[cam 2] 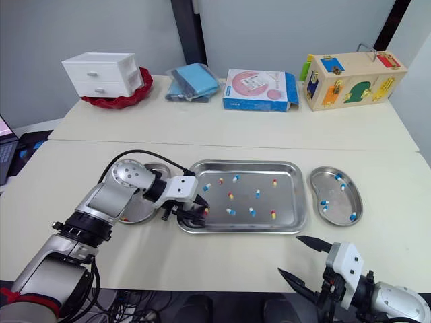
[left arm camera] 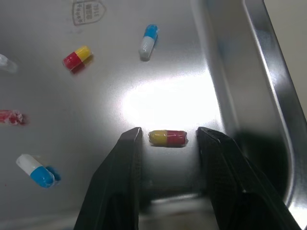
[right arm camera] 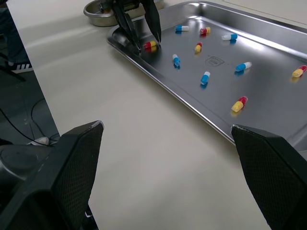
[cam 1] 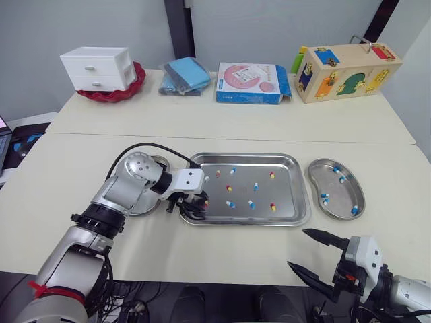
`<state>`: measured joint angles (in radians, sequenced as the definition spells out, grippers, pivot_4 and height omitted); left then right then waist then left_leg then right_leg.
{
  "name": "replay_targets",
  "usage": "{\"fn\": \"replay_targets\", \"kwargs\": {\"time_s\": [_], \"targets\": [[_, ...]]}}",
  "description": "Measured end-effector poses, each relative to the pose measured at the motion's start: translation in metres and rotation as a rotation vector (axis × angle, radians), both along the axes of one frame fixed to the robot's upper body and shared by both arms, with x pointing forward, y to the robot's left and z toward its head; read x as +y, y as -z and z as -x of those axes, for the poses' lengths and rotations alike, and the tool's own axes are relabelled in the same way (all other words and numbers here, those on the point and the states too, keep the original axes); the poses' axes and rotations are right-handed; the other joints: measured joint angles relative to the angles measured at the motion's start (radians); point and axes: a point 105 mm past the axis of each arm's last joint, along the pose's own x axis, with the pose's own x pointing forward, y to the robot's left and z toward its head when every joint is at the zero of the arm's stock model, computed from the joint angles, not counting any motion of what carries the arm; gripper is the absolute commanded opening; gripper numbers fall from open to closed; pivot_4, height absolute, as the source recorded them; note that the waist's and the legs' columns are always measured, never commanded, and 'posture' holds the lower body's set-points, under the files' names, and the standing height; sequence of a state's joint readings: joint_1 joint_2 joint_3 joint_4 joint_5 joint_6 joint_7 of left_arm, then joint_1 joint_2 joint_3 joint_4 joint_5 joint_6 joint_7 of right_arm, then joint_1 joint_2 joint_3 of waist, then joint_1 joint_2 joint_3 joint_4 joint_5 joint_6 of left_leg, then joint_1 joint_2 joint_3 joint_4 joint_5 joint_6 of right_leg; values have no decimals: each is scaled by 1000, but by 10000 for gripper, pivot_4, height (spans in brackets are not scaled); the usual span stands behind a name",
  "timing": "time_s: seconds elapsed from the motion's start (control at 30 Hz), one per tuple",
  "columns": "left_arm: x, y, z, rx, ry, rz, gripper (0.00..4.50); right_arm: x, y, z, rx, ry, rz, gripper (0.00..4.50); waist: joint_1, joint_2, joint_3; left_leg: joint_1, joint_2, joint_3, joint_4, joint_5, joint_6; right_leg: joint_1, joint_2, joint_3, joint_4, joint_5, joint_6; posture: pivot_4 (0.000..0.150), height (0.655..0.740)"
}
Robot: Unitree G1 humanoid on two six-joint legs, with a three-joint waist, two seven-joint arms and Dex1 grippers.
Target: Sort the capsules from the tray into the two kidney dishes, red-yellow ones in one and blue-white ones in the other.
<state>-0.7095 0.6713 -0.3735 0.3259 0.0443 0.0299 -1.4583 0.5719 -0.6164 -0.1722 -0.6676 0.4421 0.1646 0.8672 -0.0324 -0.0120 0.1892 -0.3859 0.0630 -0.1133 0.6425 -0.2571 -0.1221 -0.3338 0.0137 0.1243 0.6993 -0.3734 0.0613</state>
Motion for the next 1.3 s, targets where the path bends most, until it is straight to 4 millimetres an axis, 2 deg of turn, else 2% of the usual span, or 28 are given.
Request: {"fn": "replay_targets", "kwargs": {"time_s": [0.23, 0.33, 0.4, 0.73, 0.9, 1.1, 1.27, 1.3], "targets": [[0, 0, 0, -12, 7, -1, 18521, 2, -2, 1, 6, -9, 0, 45000, 0, 0, 0, 0, 0, 0, 0, 0, 0, 0, 0, 0, 0, 0, 0, 1500, 7400], [-1, 1, 0, -11, 12, -4, 12795, 2, -3, 0, 3, -8, 0, 45000, 0, 0, 0, 0, 0, 0, 0, 0, 0, 1, 0, 0, 0, 0, 0, 1500, 7400], [-1, 1, 0, -11, 14, -5, 7094, 2, -3, 0, 2, -5, 0, 45000, 0, 0, 0, 0, 0, 0, 1, 0, 0, 1, 0, 0, 0, 0, 0, 1500, 7400], [-1, 1, 0, -19, 19, -5, 7094, 3, -5, -2, -6, -3, -1, 45000, 0, 0, 0, 0, 0, 0, 1, 0, 0, 1, 0, 0, 0, 0, 1, 1500, 7400], [-1, -4, 7, 31, -13, 27, 7094, 4, -5, 1, -4, -35, 6, 45000, 0, 0, 0, 0, 0, 0, 1, 0, 0, 0, 0, 0, 0, 0, 1, 1500, 7400], [26, -39, 17, 3, -145, 73, 7094, 9, -4, 8, 6, -135, 41, 45000, -6, 0, 0, 0, 1, 0, 1, 0, 0, 0, 0, 0, 0, 0, 1, 1500, 7400], [60, -54, 23, -13, -307, 70, 7094, 13, -7, 8, -7, -200, 59, 45000, -3, 0, 0, 0, 1, 0, 1, 0, 0, 0, 0, 0, 0, 0, 1, 1500, 7400], [74, -58, 25, -25, -368, 66, 7094, 14, -8, 6, -17, -220, 66, 45000, -3, -1, 0, 0, 1, 0, 1, 0, 0, 0, 0, 0, 0, 0, 1, 1500, 7400]]}}
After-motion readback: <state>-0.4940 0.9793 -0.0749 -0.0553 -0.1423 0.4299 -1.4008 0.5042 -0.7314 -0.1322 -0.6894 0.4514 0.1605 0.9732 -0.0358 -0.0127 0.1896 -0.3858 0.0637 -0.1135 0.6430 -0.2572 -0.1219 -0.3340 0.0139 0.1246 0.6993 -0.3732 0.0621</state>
